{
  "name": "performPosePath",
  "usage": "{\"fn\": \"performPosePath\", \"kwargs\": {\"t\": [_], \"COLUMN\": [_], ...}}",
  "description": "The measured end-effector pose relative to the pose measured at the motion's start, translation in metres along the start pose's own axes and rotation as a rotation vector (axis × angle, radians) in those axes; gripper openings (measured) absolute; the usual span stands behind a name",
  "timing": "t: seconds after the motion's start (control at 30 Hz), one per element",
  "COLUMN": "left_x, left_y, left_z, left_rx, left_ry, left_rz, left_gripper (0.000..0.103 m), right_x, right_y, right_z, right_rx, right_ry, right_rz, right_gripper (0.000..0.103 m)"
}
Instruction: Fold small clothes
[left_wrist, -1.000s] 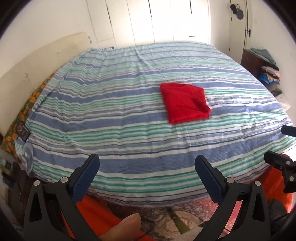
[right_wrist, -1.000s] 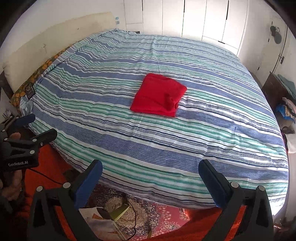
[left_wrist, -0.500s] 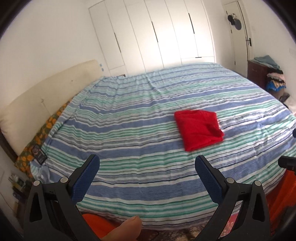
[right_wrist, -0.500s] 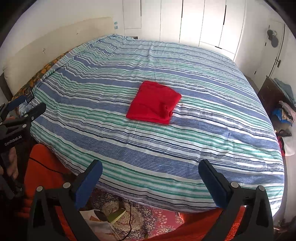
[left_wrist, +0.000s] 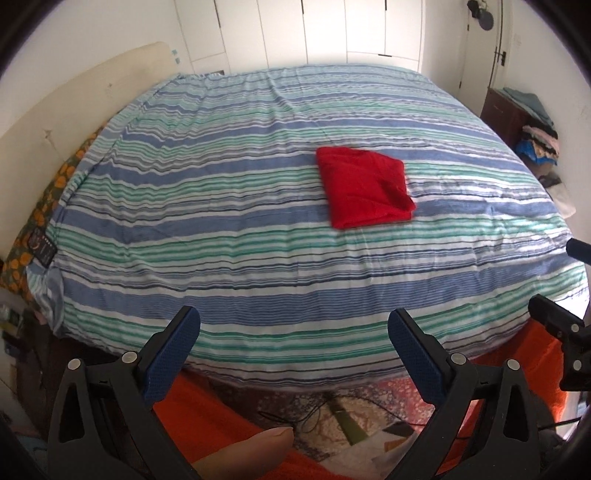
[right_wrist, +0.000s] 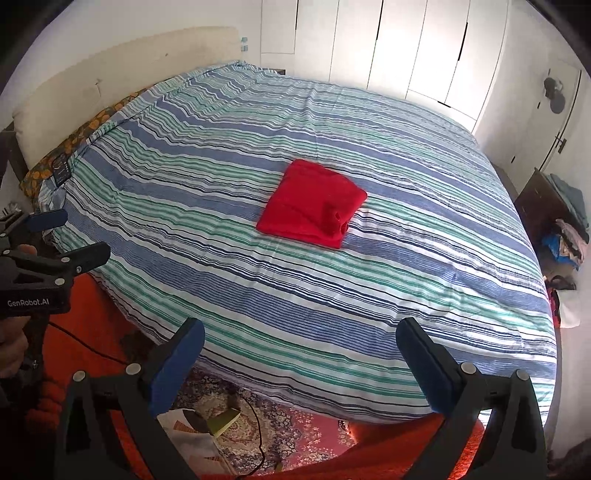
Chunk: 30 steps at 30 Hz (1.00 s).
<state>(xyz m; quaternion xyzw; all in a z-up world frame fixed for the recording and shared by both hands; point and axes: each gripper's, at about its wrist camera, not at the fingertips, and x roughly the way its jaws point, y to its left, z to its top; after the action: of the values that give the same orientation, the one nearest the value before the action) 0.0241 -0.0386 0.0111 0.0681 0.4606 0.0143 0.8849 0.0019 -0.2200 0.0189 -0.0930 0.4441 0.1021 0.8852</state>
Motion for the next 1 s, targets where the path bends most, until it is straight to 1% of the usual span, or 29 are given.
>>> {"fn": "performPosePath", "kwargs": {"t": [0.07,0.2,0.33,0.53,0.83,1.0], "left_x": [0.0004,0.0025,0.0006,-0.001,0.0041,0.0055], "left_y": [0.0,0.0006,-0.0013,-0.0013,-0.0011,-0.0057], "left_z": [-0.0004,-0.0014,-0.0013,0.0012,0.0001,-0.0009], "left_rx": [0.006,-0.002,0.012,0.02,0.011,0.026], "left_ry": [0.011,0.043,0.036,0.022,0.027,0.031], "left_rz": [0.016,-0.003,0.015,0.021,0.027,0.027], "left_gripper": [0.101,0.101,0.101,0.101,0.101,0.101], "right_x": [0.0,0.0008,0.0005,0.0056,0.0066,0.0022], "right_y": [-0.0004,0.0003,0.0034,0.0029,0.0023,0.0037], "right_z": [0.0006,0.0009,0.0012,0.001,0.0041,0.0037], "right_rx": [0.003,-0.001,-0.016,-0.025,-0.017,-0.006], "right_ry": [0.008,0.017,0.025,0.043,0.052,0.044], "right_rz": [-0.002,-0.01,-0.014,-0.026,-0.016,-0.012], "right_gripper": [0.102,0.102,0.102,0.102,0.102,0.102]}}
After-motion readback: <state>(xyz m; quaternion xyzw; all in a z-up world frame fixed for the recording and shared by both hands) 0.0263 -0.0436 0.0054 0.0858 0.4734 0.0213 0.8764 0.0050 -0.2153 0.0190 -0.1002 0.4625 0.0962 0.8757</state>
